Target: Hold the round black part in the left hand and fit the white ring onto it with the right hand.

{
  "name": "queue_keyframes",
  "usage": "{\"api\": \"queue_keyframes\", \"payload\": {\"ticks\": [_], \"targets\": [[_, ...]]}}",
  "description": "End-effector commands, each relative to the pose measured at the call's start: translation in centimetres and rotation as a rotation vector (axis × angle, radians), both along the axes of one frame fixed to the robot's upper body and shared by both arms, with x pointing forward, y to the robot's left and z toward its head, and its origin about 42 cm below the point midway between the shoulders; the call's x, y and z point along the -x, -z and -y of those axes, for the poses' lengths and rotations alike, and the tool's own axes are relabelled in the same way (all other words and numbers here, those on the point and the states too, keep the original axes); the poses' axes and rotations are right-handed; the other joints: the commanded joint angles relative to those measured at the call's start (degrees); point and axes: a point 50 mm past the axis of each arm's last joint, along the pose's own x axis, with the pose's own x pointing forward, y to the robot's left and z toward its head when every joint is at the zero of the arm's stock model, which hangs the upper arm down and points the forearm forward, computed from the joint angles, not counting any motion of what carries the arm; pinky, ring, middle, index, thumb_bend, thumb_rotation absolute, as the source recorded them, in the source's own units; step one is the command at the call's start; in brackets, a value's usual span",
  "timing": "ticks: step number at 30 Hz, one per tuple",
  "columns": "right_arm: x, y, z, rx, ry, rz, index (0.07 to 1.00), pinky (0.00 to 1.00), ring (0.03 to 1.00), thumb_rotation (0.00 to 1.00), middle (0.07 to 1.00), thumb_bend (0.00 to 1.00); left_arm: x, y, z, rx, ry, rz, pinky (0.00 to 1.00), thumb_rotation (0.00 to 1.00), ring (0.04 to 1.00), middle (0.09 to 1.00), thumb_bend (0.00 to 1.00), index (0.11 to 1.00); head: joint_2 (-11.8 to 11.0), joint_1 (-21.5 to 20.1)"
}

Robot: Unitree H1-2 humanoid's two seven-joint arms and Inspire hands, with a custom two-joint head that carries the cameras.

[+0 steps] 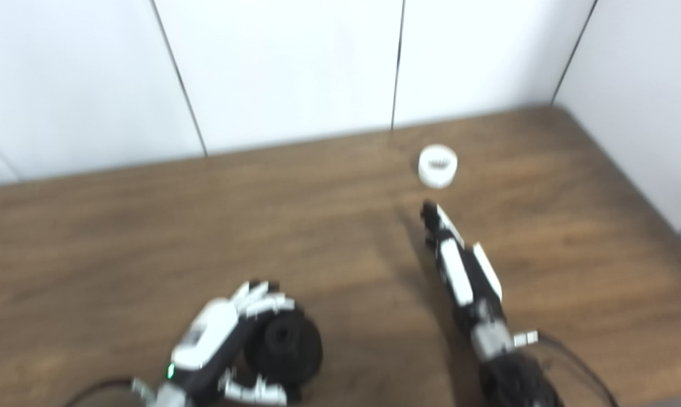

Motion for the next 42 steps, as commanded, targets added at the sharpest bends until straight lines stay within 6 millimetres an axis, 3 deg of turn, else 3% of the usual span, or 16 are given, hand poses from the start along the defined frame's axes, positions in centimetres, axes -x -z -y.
{"api": "queue_keyframes", "payload": {"ticks": [1,6,21,24,26,30,35,42], "targets": [[-0.3,-0.4,-0.8,-0.015,-0.003,0.07,0.95,0.99,0.979,0.98,0.957,0.66,0.4,1.7,-0.7,-0.073,-0.005,-0.038,1.0,0.05,0.948,0.829,0.52,0.482,-0.9,-0.3],[-0.1,0.0,-0.8,-0.004,0.001,0.057,0.946,1.0,0.98,0.99,0.958,0.67,0.4,2.1,-0.7,-0.076,-0.015,-0.04,1.0,0.06,0.949,0.829,0.52,0.482,-2.1,-0.2],[0.0,0.0,-0.6,0.01,0.005,0.066,0.941,1.0,0.971,0.99,0.953,0.66,0.8,2.0,-0.7,-0.078,-0.01,-0.033,1.0,0.05,0.959,0.832,0.52,0.482,-1.7,-1.5],[-0.1,-0.2,-0.6,0.003,0.009,0.083,0.936,0.99,0.963,0.97,0.948,0.62,0.8,1.9,-0.7,-0.076,-0.01,-0.035,1.0,0.05,0.96,0.834,0.52,0.482,-1.7,-2.9],[-0.2,-0.7,-0.4,0.017,0.015,0.097,0.914,0.95,0.95,0.8,0.932,0.62,0.9,1.8,-0.7,-0.074,-0.01,-0.037,1.0,0.05,0.964,0.836,0.52,0.483,-1.6,-3.3],[-0.1,-2.7,0.0,0.034,0.018,0.118,0.898,0.96,0.959,0.59,0.927,0.64,1.1,1.7,-0.7,-0.082,-0.018,-0.038,1.0,0.05,0.961,0.834,0.52,0.482,-1.1,-3.0],[-1.1,-7.1,1.6,0.212,0.046,0.176,0.883,0.97,0.943,0.46,0.902,0.73,1.3,1.1,-0.5,-0.086,-0.026,-0.033,1.0,0.05,0.956,0.827,0.52,0.481,-0.7,-2.9],[-4.5,-13.1,4.7,0.434,0.081,0.248,0.839,0.94,0.923,0.32,0.886,0.85,1.3,0.4,-0.4,-0.084,-0.03,-0.031,1.0,0.05,0.949,0.82,0.52,0.481,-0.3,-2.9]]}}
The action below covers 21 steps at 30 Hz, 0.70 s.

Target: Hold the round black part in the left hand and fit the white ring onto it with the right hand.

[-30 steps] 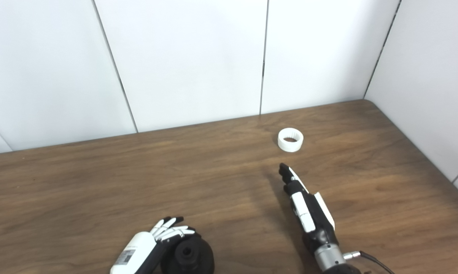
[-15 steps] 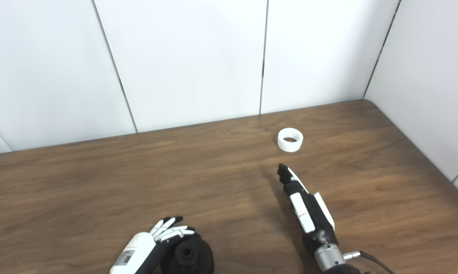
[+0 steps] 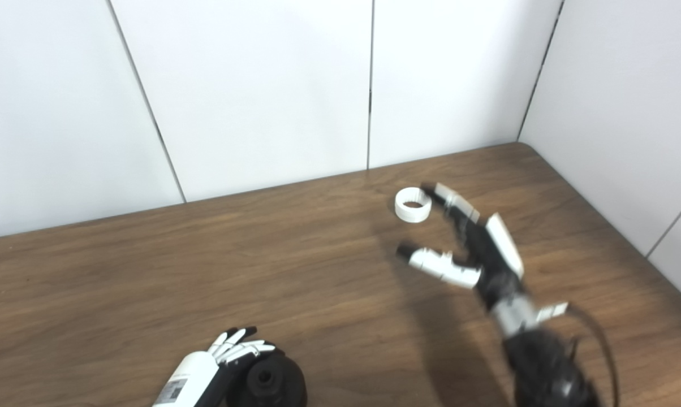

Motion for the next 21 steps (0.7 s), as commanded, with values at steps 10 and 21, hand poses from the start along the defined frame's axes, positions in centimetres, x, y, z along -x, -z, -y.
{"api": "queue_keyframes", "payload": {"ticks": [10,21], "targets": [[-6.4,-6.9,3.3,0.514,0.031,-0.104,0.842,1.0,0.999,0.4,0.975,0.94,0.6,-0.3,-0.3,-0.067,0.019,-0.033,1.0,0.05,0.935,0.813,0.52,0.481,0.7,-0.6],[-12.3,-8.7,4.6,0.74,0.015,-0.289,0.812,1.0,1.0,0.35,1.0,1.0,0.7,-0.8,-0.3,-0.056,0.015,-0.037,1.0,0.05,0.93,0.808,0.52,0.481,1.2,-0.6]]}}
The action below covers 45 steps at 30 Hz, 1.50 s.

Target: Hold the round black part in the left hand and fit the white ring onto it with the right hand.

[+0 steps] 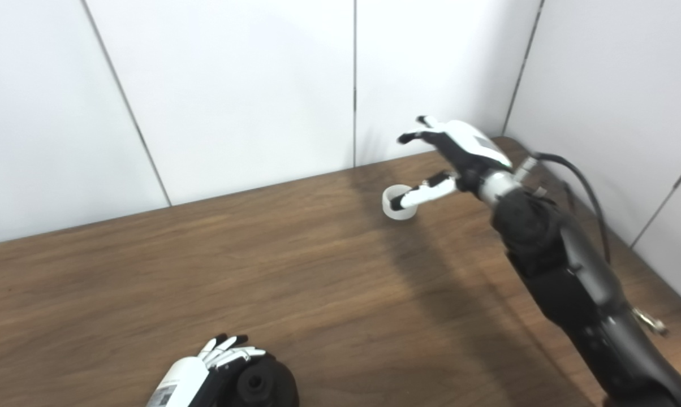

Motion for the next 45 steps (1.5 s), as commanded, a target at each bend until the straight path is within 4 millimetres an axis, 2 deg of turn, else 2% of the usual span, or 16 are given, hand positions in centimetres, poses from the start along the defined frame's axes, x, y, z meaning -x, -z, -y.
{"api": "queue_keyframes", "payload": {"ticks": [1,6,15,33,45], "targets": [[-1.2,-2.9,0.9,0.078,0.016,0.039,0.814,1.0,1.0,0.35,1.0,1.0,0.3,0.2,-0.3,-0.038,0.007,-0.02,1.0,0.05,0.93,0.807,0.52,0.481,0.0,-0.1],[-3.1,-2.6,1.1,0.129,0.026,-0.038,0.828,1.0,1.0,0.33,1.0,1.0,0.3,0.1,-0.3,-0.038,0.007,-0.021,1.0,0.05,0.927,0.806,0.52,0.481,0.3,0.1],[-5.3,-1.3,1.0,0.191,0.028,-0.122,0.822,1.0,1.0,0.32,1.0,1.0,0.4,-0.1,-0.3,-0.038,0.005,-0.022,1.0,0.05,0.928,0.806,0.52,0.481,0.7,0.3],[-7.9,1.6,0.0,0.222,0.041,-0.203,0.821,1.0,1.0,0.33,1.0,1.0,0.8,-0.3,-0.5,-0.034,0.004,-0.021,1.0,0.05,0.926,0.803,0.52,0.481,1.4,0.8],[-8.9,1.3,-0.4,0.224,0.047,-0.19,0.83,1.0,1.0,0.34,1.0,1.0,1.0,-0.2,-0.6,-0.037,0.007,-0.024,1.0,0.05,0.93,0.804,0.52,0.481,1.7,1.1]]}}
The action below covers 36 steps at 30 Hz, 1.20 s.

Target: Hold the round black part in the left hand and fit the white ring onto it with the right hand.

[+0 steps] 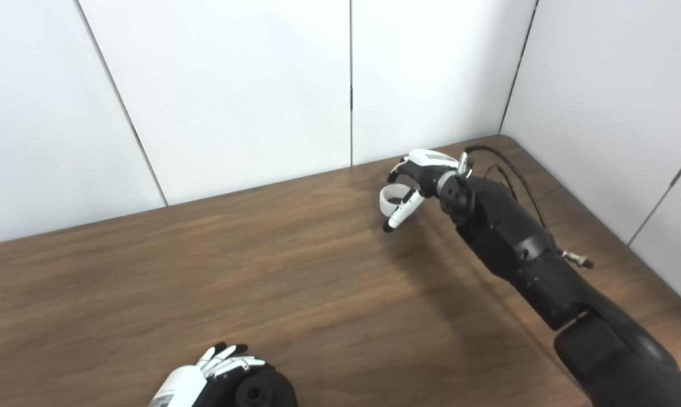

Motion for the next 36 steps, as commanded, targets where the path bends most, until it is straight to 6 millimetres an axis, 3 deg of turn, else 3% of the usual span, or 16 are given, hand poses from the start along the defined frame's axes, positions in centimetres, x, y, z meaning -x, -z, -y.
{"api": "queue_keyframes", "payload": {"ticks": [1,36], "targets": [[-1.3,-3.4,0.3,0.035,-0.008,0.108,0.83,1.0,1.0,0.34,1.0,1.0,0.1,0.2,-0.4,-0.031,0.002,-0.004,1.0,0.05,0.929,0.804,0.52,0.481,0.1,-0.1],[-1.4,-1.8,2.4,0.049,0.045,0.065,0.798,1.0,1.0,0.32,0.979,1.0,0.5,0.0,-0.5,-0.041,0.003,-0.002,1.0,0.05,0.937,0.809,0.52,0.481,1.2,0.2]]}}
